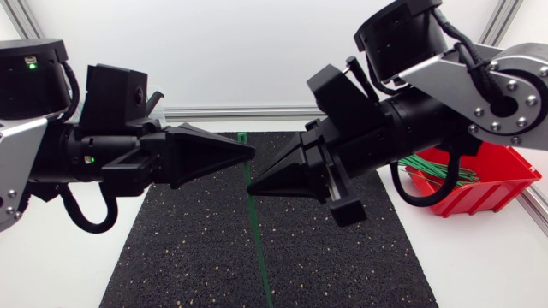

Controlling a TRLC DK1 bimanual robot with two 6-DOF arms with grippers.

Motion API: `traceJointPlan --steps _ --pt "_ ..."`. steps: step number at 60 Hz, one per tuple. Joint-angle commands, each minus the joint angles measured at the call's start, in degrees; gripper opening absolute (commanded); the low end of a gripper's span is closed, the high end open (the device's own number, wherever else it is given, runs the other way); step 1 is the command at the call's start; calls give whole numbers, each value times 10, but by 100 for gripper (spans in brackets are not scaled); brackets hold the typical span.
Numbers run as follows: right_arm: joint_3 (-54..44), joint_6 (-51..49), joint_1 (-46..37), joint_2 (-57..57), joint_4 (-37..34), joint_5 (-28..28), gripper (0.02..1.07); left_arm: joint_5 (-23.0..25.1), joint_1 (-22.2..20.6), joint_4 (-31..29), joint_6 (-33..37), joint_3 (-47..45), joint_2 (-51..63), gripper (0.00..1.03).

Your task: Take a green cable tie from the red box, thread the tail through the head to close it, then place it in the transparent bin on the left.

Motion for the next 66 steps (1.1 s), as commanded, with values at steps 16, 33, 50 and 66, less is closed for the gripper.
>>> traceJointPlan --steps 16,33,50,66 --pt "18 33 -12 -3 3 -25 8 11 1 7 -28 -7 8 53" --pt "25 46 -28 18 2 -41 8 11 3 12 -38 -6 10 55" --pt "34 53 -36 45 2 -47 8 10 8 34 -58 -10 11 35" --pt "28 53 -48 35 4 -59 8 10 12 45 -58 -14 23 23"
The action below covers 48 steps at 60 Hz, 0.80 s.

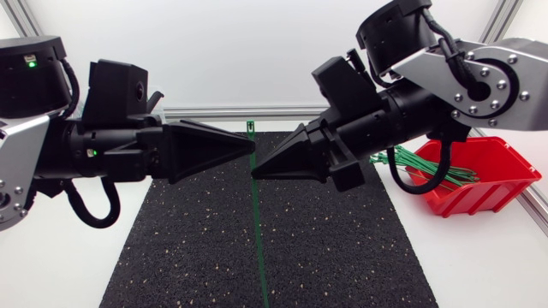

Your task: Take a green cable tie from the red box, thread the tail through the head to close it, then place it in the transparent bin on the left.

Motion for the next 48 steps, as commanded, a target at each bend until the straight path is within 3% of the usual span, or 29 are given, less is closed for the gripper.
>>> traceJointPlan --steps 1,18,34,48 --pt "6 11 -3 -3 4 -4 8 10 4 12 -14 -13 12 22" --pt "7 12 2 -3 4 -4 8 10 6 14 -16 -12 12 20" --pt "6 12 3 -4 4 -3 8 10 9 22 -25 -14 17 6" --pt "5 10 4 -7 4 -4 8 10 10 24 -25 -15 24 4"
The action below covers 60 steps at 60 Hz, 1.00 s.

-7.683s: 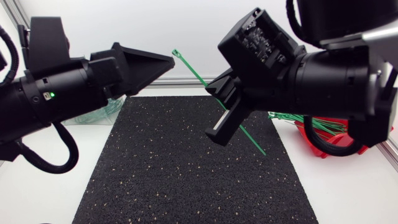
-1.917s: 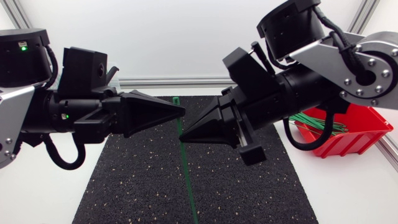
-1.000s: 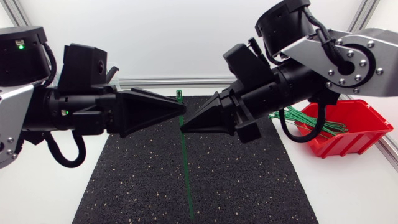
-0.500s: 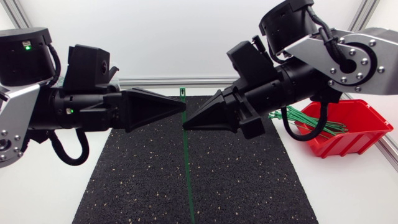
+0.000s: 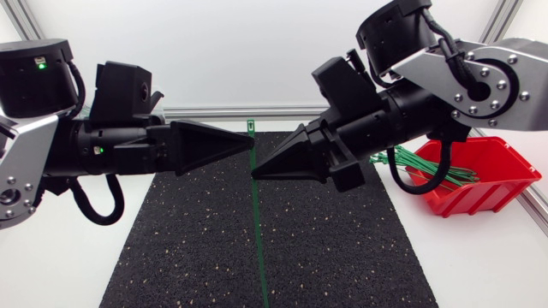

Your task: Take a green cable tie from the red box, thread the tail through the head to close it, then place it in the transparent bin on the left.

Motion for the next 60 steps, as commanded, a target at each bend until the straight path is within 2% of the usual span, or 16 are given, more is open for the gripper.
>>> traceJointPlan --steps 1,10,22,32,36,40,44,47,49,50,56,60 --pt "5 10 3 -7 4 -4 8 10 3 11 -12 -14 9 4" --pt "3 1 3 -13 1 2 9 9 3 9 -31 -6 26 4" --pt "-5 -31 -2 -36 -23 30 49 14 23 3 -78 14 35 4" --pt "-30 -84 -12 -56 -50 86 72 29 59 -24 -103 42 51 4" --pt "-45 -110 -13 -64 -55 117 81 50 86 -36 -113 55 58 4" --pt "-56 -143 -13 -64 -66 146 91 51 106 -37 -130 67 64 4" --pt "-70 -170 -8 -68 -64 183 95 63 124 -37 -151 81 75 4" --pt "-81 -188 -3 -74 -57 190 95 64 136 -37 -159 88 81 4" --pt "-88 -203 -1 -78 -50 198 99 65 144 -37 -167 93 89 4" --pt "-93 -214 0 -79 -43 213 102 69 148 -38 -172 97 95 4" --pt "-132 -249 37 -91 26 311 103 80 157 -57 -181 119 125 4" --pt "-142 -261 50 -92 35 331 103 86 161 -60 -186 130 139 4"
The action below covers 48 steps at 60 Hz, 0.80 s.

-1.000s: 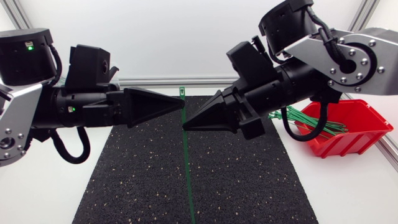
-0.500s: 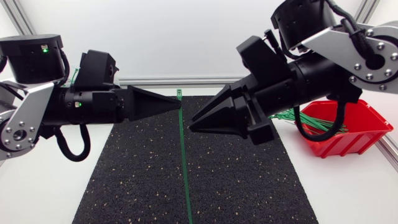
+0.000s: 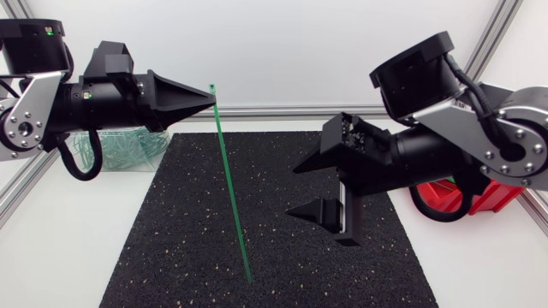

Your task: Take a green cable tie from the red box, thread the tail through the head to close it, then place it in the transparent bin on the left.

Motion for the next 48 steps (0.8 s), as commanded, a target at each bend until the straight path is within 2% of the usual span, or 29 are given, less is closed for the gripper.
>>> traceJointPlan --steps 1,5,9,12,14,28,34,48 --pt "-28 -38 22 -8 17 27 103 18 8 -8 -23 26 27 4" --pt "-34 -41 46 -7 24 80 103 25 9 -13 -26 34 40 4" --pt "-38 -55 59 -3 18 108 103 34 10 -15 -27 39 48 4" --pt "-53 -74 85 -3 37 160 103 46 10 -16 -27 42 54 4" --pt "-60 -78 98 -6 47 175 103 46 12 -16 -27 45 56 4" --pt "-119 -219 116 -33 143 187 103 62 20 -12 -14 65 107 4" --pt "-132 -248 131 -42 161 198 103 80 19 -12 -13 79 130 4" --pt "-138 -289 185 -23 205 274 103 81 18 -15 -12 91 151 4"
